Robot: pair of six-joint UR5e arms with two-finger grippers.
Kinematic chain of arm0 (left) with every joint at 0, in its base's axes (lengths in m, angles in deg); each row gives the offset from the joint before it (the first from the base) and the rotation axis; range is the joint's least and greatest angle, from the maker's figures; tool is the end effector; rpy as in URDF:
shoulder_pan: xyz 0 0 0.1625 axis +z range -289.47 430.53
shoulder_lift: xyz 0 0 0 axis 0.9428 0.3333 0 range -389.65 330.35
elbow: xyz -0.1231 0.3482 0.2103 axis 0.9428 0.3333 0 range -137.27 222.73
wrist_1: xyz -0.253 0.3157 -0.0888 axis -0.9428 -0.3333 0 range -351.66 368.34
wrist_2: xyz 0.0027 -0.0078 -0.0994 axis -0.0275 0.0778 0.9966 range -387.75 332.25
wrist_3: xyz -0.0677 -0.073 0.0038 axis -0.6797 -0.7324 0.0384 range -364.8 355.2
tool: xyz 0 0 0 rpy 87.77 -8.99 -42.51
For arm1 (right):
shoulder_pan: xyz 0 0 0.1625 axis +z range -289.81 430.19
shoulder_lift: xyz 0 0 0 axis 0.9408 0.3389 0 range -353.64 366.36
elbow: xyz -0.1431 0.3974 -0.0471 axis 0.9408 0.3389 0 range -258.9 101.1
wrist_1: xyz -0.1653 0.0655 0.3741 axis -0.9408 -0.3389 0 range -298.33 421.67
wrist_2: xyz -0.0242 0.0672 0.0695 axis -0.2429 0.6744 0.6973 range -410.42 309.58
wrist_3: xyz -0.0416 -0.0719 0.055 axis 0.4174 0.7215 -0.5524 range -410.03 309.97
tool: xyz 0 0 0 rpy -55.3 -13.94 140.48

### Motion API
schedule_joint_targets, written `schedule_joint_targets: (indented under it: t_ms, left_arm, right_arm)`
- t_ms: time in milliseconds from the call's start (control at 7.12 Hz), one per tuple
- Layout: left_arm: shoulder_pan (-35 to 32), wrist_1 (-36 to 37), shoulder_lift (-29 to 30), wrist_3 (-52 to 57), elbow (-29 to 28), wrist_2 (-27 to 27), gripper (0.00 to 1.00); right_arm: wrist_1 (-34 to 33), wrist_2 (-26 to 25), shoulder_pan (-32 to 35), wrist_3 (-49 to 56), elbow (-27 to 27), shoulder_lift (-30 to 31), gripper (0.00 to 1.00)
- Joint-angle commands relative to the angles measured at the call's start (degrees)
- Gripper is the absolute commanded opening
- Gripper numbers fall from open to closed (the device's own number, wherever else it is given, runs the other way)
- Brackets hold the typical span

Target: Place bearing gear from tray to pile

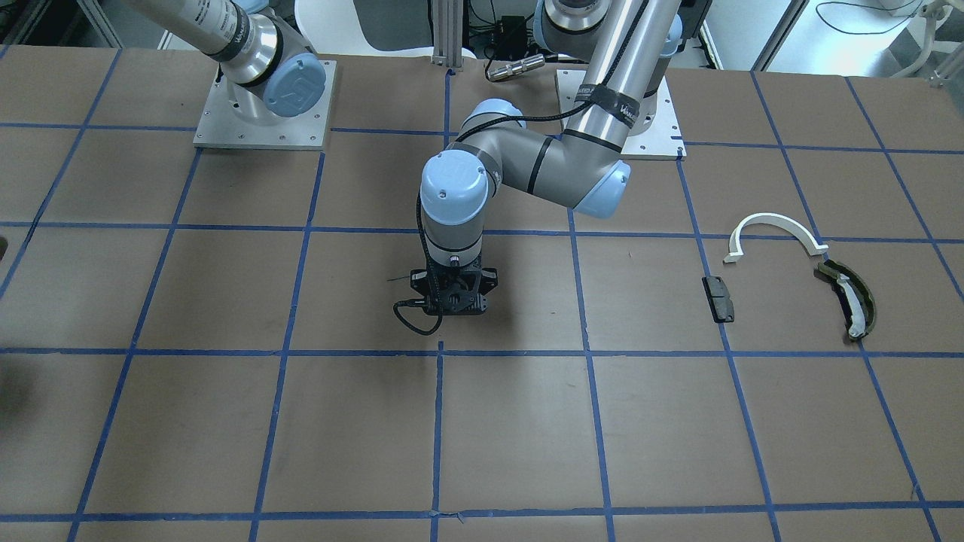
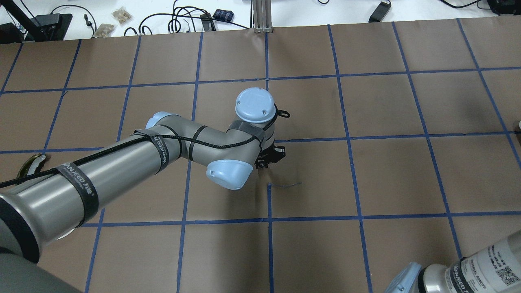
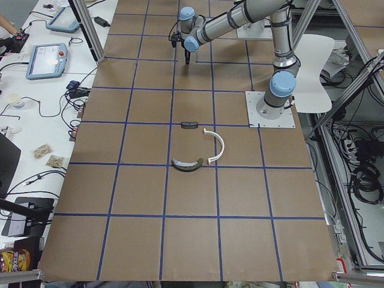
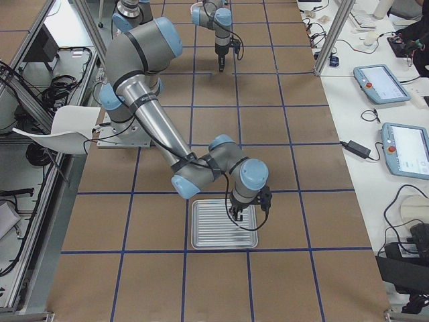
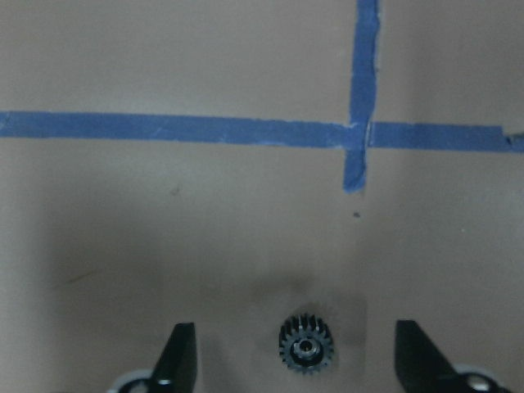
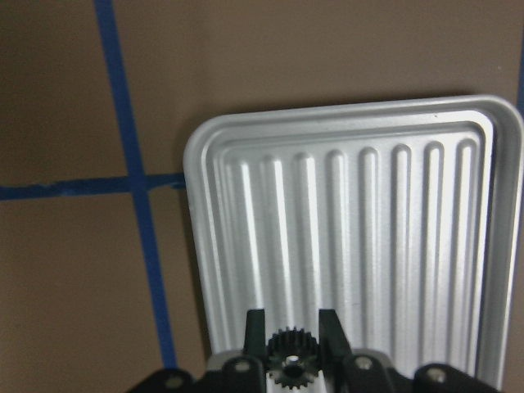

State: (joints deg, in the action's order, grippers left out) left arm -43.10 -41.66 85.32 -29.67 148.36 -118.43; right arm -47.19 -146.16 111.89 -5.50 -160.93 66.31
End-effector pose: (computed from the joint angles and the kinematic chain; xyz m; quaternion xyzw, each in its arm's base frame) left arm -0.3520 -0.4747 0.1919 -0.0107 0.9999 0.0024 0.0076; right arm -0.4184 -0.5378 0.2784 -0.0315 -0.9979 -0.0556 0.0142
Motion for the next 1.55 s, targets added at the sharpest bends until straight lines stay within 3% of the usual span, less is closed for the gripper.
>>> schedule_joint_targets:
  t_ms: [0, 281, 422, 703, 984, 1265, 1405]
  left_arm:
    - [9.57, -9.96, -5.78, 11.68, -2.51, -0.02, 0.0]
    - [27.05, -15.46, -9.93, 29.17, -2.27, -0.63, 0.0]
    - [38.89, -15.65, -10.29, 41.79, -1.48, -0.72, 0.0]
    - [54.85, -13.65, -10.03, 66.08, 1.76, -0.46, 0.0]
    - [63.84, -6.27, -7.32, 75.17, 4.58, -0.37, 0.0]
    - [65.2, -5.01, -4.25, 75.32, 5.38, -0.2, 0.0]
    - [65.28, -4.23, -3.36, 75.32, 6.17, -0.2, 0.47]
  right_arm:
    - [8.89, 0.29, 9.75, -13.79, -0.59, 4.46, 0.0]
    - [12.95, 6.59, 21.17, -29.23, -2.43, 7.36, 0.0]
    - [12.35, 6.97, 28.1, -35.15, -3.92, 9.03, 0.0]
    - [12.09, 8.28, 41.63, -50.7, -4.99, 9.92, 0.0]
    - [9.38, 13.81, 54.04, -64.93, -5.08, 9.23, 0.0]
    - [0.72, 15.14, 62.59, -72.16, -8.48, 6.51, 0.0]
    - [-6.48, 15.67, 65.93, -76.82, -12.07, 4.76, 0.0]
